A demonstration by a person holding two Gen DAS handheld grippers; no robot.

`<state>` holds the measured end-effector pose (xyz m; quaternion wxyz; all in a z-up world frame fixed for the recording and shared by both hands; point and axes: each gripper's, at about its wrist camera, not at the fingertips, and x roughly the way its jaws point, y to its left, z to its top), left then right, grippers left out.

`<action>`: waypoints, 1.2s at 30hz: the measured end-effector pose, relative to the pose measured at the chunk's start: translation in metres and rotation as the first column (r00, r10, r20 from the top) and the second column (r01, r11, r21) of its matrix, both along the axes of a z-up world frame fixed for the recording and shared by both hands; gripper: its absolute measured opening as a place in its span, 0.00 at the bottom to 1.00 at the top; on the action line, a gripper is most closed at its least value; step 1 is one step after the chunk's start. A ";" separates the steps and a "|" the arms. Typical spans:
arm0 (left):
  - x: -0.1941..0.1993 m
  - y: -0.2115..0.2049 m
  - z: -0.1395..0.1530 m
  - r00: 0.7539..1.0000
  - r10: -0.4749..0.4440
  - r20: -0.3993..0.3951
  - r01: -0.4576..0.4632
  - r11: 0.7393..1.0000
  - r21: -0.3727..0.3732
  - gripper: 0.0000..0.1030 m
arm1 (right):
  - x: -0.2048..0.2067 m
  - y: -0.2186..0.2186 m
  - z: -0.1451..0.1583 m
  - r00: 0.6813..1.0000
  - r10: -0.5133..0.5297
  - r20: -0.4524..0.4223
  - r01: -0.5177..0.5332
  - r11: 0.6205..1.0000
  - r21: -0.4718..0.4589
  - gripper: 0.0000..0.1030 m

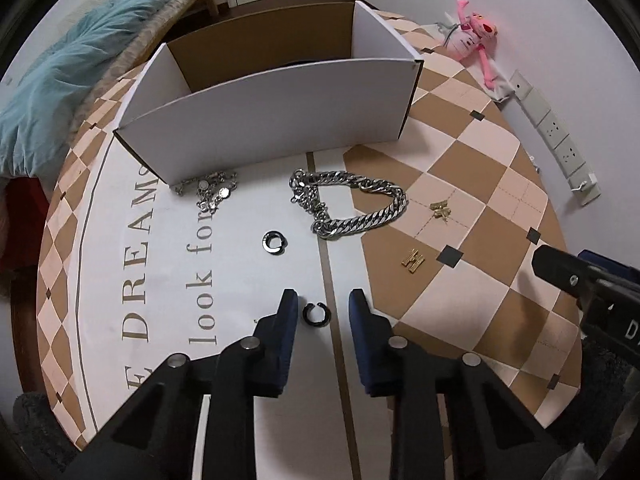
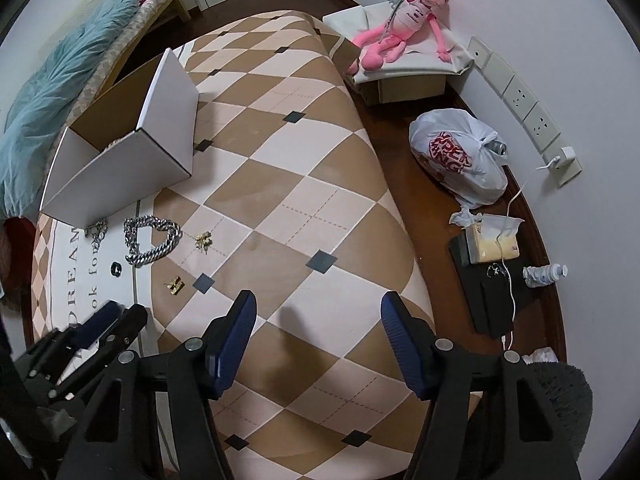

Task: Organize jewelry
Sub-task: 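Grasp a black ring with the left tool while the right tool grasps a gold letter charm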

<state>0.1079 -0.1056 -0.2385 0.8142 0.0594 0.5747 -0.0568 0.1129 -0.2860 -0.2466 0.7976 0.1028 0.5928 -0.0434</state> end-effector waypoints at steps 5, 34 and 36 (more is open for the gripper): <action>0.002 0.000 0.000 1.000 -0.008 0.006 0.008 1.000 -0.017 0.10 | 0.004 0.001 0.006 1.000 0.001 0.013 -0.001 1.000 0.004 0.61; -0.005 0.111 0.004 0.980 0.199 0.009 -0.199 0.980 0.014 0.10 | 0.012 0.127 -0.017 0.950 0.301 0.086 -0.291 0.950 -0.112 0.30; -0.003 0.114 0.004 0.979 0.205 0.006 -0.205 0.979 0.011 0.10 | 0.012 0.126 -0.017 0.948 0.305 0.087 -0.293 0.948 -0.124 0.27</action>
